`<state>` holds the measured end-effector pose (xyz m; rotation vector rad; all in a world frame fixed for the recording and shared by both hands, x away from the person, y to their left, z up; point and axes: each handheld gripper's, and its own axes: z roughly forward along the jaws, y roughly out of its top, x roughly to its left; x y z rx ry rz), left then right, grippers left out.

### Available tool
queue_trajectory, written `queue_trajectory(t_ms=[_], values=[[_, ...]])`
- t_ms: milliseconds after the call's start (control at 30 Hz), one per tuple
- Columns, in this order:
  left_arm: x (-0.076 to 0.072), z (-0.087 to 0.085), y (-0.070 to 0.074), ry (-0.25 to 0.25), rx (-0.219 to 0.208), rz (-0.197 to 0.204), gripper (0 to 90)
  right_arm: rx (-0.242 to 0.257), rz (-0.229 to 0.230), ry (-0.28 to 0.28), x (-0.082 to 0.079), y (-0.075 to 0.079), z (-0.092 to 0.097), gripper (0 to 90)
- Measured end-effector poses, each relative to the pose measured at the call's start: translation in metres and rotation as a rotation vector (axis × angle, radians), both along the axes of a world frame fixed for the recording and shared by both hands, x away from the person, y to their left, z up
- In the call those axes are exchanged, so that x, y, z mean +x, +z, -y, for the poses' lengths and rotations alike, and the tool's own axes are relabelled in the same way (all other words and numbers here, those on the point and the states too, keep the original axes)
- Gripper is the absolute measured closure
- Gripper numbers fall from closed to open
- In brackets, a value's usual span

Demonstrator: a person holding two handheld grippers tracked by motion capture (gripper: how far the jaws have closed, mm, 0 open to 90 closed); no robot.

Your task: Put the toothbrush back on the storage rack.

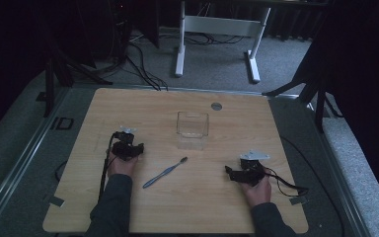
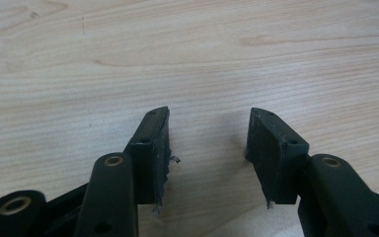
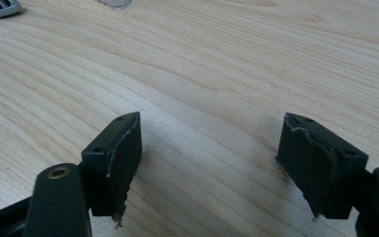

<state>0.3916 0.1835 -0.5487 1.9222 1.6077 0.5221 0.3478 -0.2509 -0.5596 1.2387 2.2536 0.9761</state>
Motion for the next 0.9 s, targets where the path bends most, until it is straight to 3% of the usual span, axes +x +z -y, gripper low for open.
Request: queue_trajectory(t_ms=[200,467,767,800,900], values=[[-0.002,-0.001,0.002,-0.036,-0.005,-0.020,50.3,0.001,0.000,-0.001,0.000,0.000,0.000,24.7],[-0.013,-0.001,0.021,-0.067,-0.018,0.018,51.8,0.001,-0.001,0.000,0.000,0.000,0.000,24.7],[-0.021,-0.001,0.033,-0.096,-0.023,0.020,51.8,0.001,-0.001,0.001,0.000,0.000,0.000,24.6],[-0.025,0.001,0.039,-0.104,-0.002,0.021,51.8,0.000,-0.001,0.003,0.001,0.000,0.000,24.6],[-0.027,0.003,0.044,-0.116,-0.003,0.018,51.8,0.001,0.000,0.004,0.001,0.000,0.000,24.6]])
